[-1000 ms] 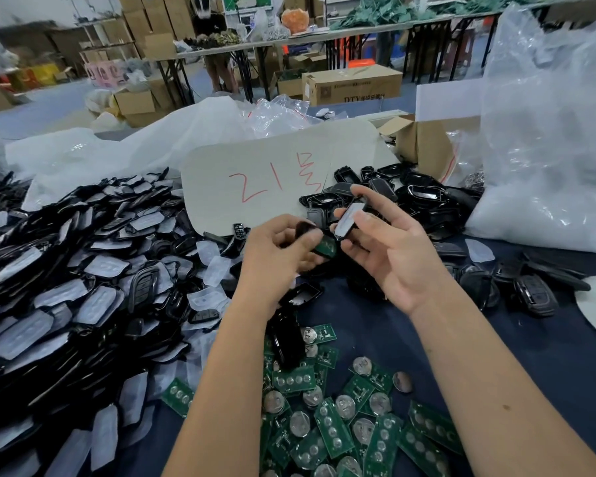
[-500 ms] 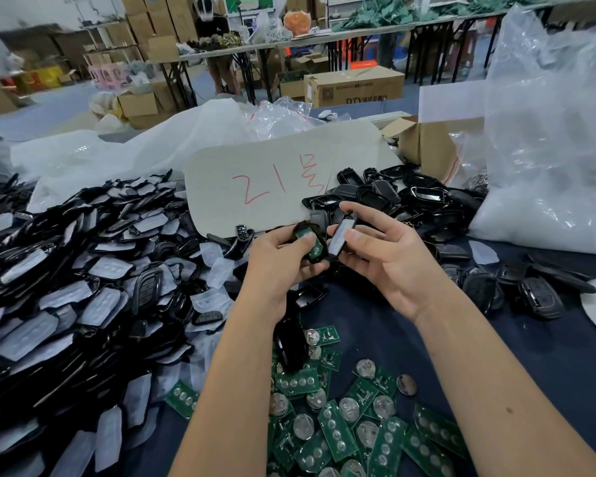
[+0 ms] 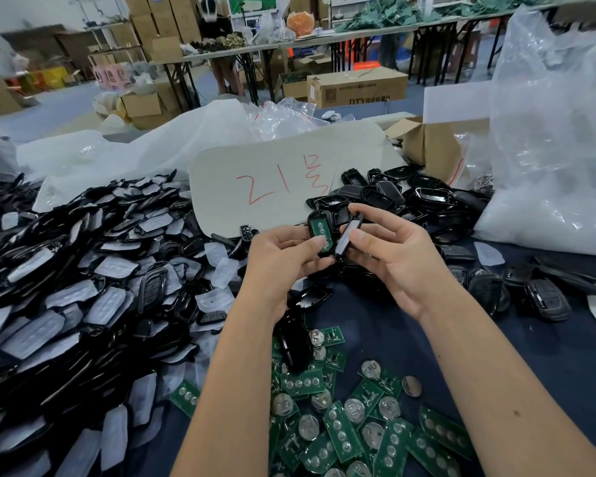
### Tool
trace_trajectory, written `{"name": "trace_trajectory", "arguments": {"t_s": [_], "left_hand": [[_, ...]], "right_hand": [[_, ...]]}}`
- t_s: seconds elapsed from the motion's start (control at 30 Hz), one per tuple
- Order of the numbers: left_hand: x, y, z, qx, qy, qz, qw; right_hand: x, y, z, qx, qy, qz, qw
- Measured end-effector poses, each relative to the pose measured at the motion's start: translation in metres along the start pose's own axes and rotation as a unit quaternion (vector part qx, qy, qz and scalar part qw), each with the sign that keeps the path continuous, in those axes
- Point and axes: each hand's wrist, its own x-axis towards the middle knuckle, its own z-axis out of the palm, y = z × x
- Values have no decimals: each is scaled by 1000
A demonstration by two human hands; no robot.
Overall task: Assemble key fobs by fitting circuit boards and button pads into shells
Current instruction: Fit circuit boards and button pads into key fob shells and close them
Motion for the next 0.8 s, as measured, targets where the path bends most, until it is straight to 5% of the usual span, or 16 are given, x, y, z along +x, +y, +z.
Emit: {"name": "trace_trajectory", "arguments": {"t_s": [0.53,0.8], "left_hand": [[-4,-3,14,190,-39,114,974],[-7,5,18,326,-37,159,931]], "right_hand": [[0,7,-3,-113,104,-38,987],[2,10,-5,-197,120,-64,971]]}}
